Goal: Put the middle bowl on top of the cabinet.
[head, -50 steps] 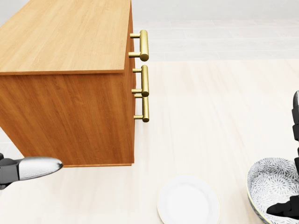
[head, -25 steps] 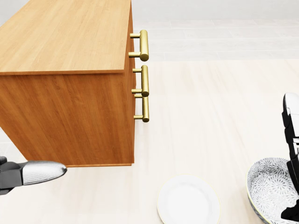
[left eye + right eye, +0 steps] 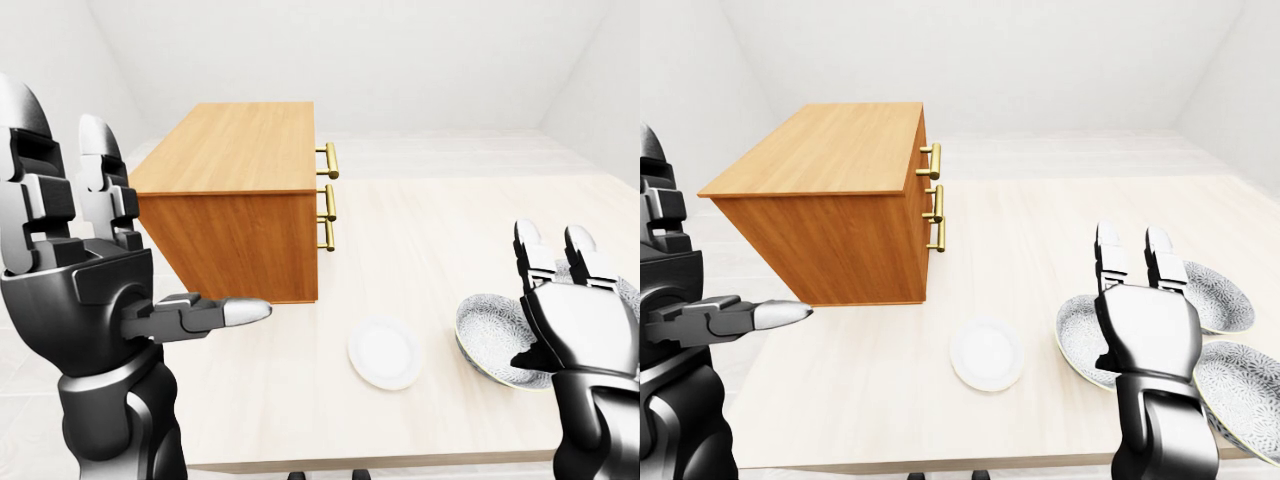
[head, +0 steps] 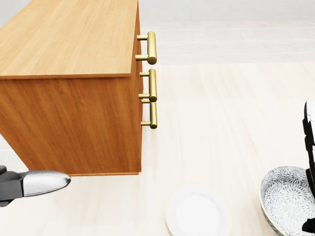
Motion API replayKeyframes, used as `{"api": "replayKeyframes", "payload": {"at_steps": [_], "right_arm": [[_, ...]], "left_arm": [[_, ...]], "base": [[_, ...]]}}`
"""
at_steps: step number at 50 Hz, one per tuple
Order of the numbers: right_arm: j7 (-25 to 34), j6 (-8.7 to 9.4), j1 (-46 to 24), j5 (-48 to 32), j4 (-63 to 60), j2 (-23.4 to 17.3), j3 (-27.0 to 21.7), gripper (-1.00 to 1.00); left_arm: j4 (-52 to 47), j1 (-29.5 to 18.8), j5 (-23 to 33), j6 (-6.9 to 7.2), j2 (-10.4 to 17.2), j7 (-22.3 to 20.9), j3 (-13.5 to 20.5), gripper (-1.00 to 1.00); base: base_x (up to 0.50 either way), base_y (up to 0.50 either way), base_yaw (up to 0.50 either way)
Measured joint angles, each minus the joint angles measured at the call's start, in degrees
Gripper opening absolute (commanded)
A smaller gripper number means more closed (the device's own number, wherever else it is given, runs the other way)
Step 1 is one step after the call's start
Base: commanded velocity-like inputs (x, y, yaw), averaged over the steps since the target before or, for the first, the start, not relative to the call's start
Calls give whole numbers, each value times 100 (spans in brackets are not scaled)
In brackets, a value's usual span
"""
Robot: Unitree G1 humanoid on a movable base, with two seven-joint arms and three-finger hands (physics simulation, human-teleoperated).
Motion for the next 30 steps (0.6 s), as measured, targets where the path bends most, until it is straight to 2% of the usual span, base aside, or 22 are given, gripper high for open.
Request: {"api": "replayKeyframes", "payload": {"at_steps": [5, 16, 30], "right_arm": [[-12, 0, 0, -23, 8, -5, 3, 100], [-549, 0, 340, -168, 106, 51, -99, 100], [-1403, 0, 952, -288, 360, 423, -254, 100]], "left_arm": [[-1, 0, 0, 0, 0, 0, -2, 100], [29, -26, 27, 0, 7, -1, -38, 100], [50, -14, 32, 0, 4, -21, -29, 100]], "base": [[0, 0, 0], [0, 0, 0], [0, 0, 0]]}}
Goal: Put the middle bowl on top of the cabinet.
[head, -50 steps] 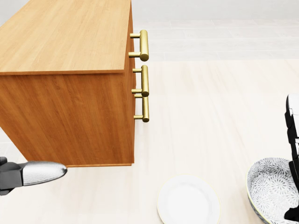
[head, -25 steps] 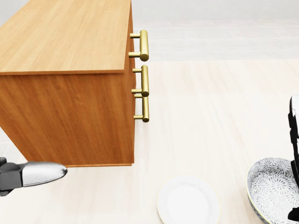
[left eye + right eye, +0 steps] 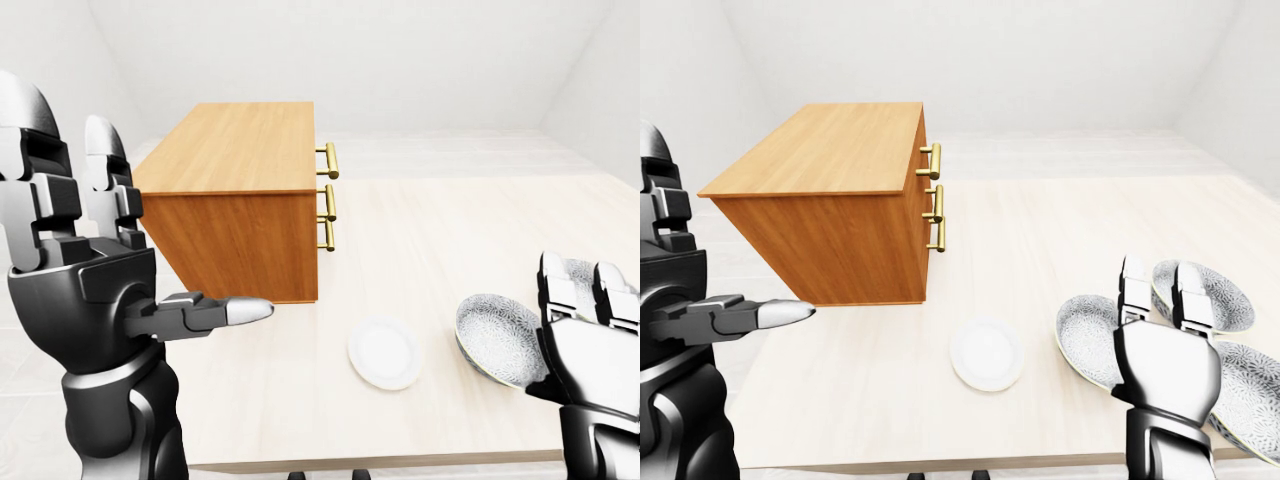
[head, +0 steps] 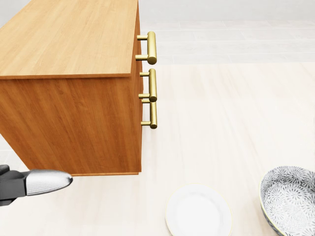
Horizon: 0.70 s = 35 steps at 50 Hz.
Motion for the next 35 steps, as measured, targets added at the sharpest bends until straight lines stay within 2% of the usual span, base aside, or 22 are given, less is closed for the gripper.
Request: {"api": "replayKeyframes", "payload": {"at_steps": [19, 35], "right_arm": [[-900, 0, 528, -506, 452, 357, 120, 100], [-1580, 0, 746, -989, 998, 372, 425, 100]], "left_arm": [[-27, -3, -107, 0, -22, -31, -65, 100], [-2, 42, 25, 0, -4, -81, -170, 100]], "base": [[0, 0, 0], [0, 0, 0]]}}
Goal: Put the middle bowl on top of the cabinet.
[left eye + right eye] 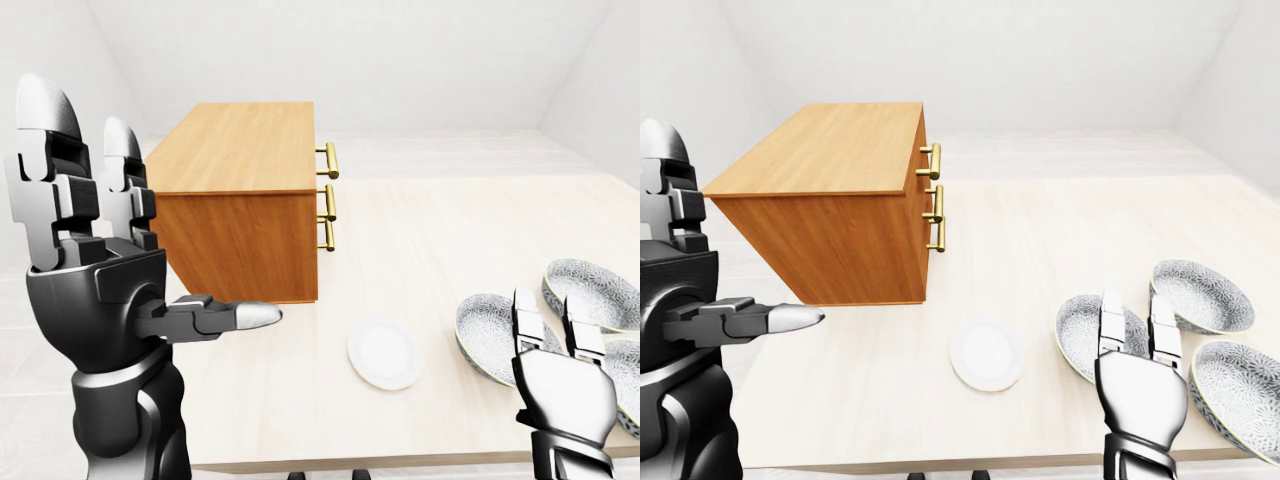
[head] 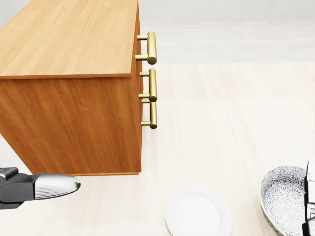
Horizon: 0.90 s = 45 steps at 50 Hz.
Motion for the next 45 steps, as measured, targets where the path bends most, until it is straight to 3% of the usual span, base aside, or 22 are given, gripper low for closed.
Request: {"api": "replayKeyframes", "payload": {"at_steps": [22, 45], "right_arm": [[-696, 0, 181, 20, 715, -153, 19, 100], [-532, 0, 87, 164, 664, -234, 296, 100]], "left_arm": [[-34, 5, 191, 0, -22, -87, -51, 100], [-86, 18, 189, 0, -49, -141, -64, 100]], "base": [[0, 0, 0], [0, 0, 0]]}}
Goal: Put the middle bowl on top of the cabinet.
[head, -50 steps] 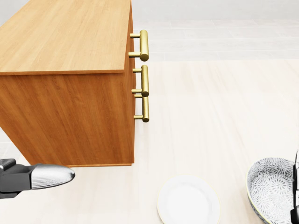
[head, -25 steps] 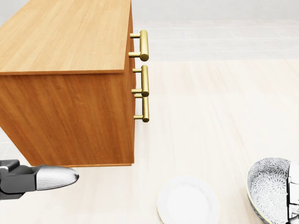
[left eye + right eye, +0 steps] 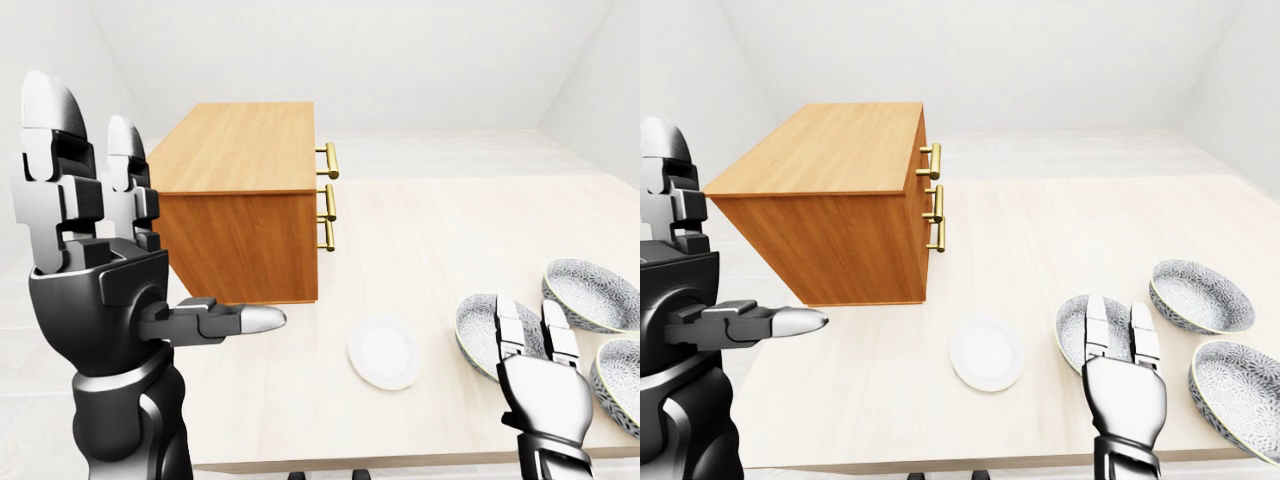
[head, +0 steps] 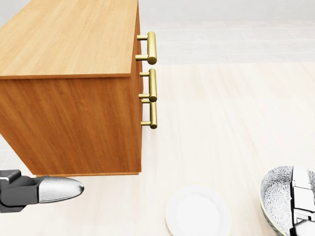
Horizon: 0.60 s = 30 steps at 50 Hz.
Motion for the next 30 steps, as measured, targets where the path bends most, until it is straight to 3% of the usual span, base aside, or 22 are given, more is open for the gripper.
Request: {"api": "replayKeyframes", "payload": {"at_steps": [30], "right_arm": [[-214, 0, -157, 41, 302, -222, 557, 100]], "left_arm": [[-18, 12, 30, 0, -4, -11, -12, 100]], "base": [[0, 0, 0]]}}
